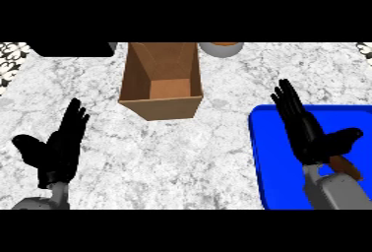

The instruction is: Pick the sweet potato from the tray and place it in the cardboard box

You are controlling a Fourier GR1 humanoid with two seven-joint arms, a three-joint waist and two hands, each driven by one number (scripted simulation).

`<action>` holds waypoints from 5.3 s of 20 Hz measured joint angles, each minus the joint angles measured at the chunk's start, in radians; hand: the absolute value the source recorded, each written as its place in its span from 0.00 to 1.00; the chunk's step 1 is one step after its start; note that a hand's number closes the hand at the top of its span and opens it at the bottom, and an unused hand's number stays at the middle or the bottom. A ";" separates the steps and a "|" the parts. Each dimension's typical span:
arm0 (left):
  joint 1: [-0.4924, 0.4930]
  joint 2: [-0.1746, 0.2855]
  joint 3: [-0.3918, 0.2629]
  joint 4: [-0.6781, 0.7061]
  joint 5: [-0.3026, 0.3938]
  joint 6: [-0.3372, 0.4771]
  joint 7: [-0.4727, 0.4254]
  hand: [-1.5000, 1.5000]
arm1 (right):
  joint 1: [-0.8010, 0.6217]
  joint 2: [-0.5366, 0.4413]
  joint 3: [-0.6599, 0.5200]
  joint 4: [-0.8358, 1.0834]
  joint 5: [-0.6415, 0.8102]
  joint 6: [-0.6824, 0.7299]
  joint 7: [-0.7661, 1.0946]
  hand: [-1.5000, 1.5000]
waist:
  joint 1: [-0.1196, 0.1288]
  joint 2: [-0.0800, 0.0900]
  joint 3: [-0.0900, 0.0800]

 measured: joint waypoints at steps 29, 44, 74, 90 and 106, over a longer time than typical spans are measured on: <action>0.041 0.118 -0.028 0.089 -0.174 -0.107 -0.102 0.50 | 0.039 -0.761 0.007 -0.087 0.829 0.258 -0.357 0.00 | -0.019 -0.013 -0.010; 0.043 0.082 -0.004 0.068 -0.216 -0.138 -0.078 0.50 | 0.171 -0.713 0.130 -0.327 1.188 0.457 0.087 0.00 | -0.012 -0.008 -0.006; 0.074 -0.031 0.131 0.050 -0.333 -0.275 -0.079 0.50 | 0.246 -0.370 -0.065 -0.133 1.591 0.467 -0.089 0.00 | -0.008 -0.007 -0.006; 0.070 -0.069 0.200 0.058 -0.370 -0.341 -0.093 0.50 | 0.154 -0.248 -0.141 0.057 1.742 0.474 -0.213 1.00 | -0.006 -0.009 -0.011; 0.071 -0.101 0.206 0.048 -0.411 -0.327 -0.066 0.50 | 0.221 -0.086 -0.233 -0.054 1.789 0.287 -0.083 1.00 | -0.035 -0.016 -0.012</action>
